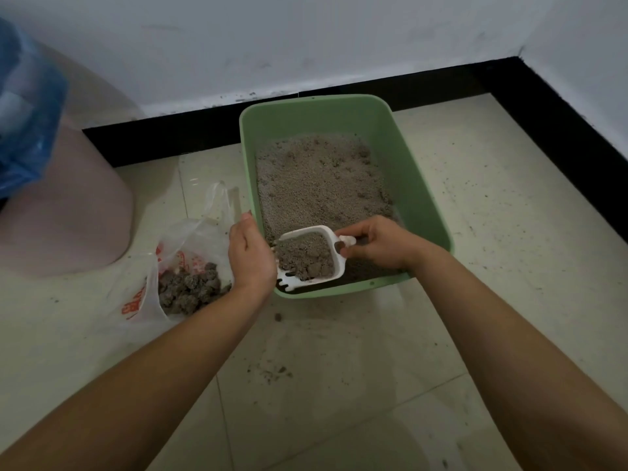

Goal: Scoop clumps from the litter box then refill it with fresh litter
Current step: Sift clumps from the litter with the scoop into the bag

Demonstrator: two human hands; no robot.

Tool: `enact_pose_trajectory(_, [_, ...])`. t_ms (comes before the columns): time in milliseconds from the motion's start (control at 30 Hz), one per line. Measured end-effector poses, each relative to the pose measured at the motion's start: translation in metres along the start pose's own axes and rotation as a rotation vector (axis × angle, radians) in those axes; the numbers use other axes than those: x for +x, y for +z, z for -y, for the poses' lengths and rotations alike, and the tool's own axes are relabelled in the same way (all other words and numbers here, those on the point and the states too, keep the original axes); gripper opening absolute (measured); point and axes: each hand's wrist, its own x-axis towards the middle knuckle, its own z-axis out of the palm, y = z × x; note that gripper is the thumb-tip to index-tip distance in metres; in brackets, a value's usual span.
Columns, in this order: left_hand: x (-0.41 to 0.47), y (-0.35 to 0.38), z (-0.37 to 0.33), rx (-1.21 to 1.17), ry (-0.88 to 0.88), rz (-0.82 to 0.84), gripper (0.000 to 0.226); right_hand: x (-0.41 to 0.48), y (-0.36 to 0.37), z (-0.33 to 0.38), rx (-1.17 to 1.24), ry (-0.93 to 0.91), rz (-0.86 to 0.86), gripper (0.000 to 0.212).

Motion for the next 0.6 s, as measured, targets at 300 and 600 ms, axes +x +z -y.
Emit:
enact_pose_trajectory(300, [-0.0005,-0.0002,-0.0006,0.043,0.018,0.015,0.052,-0.0036,0.0002,-0.0012,0.02,0.017,-0.044,0.033])
enact_pose_trajectory(600, [-0.0013,-0.0031,-0.0024,0.076,0.061,0.025,0.034,-0.0033,0.0025,0.006,-0.056,0.031,-0.037,0.035])
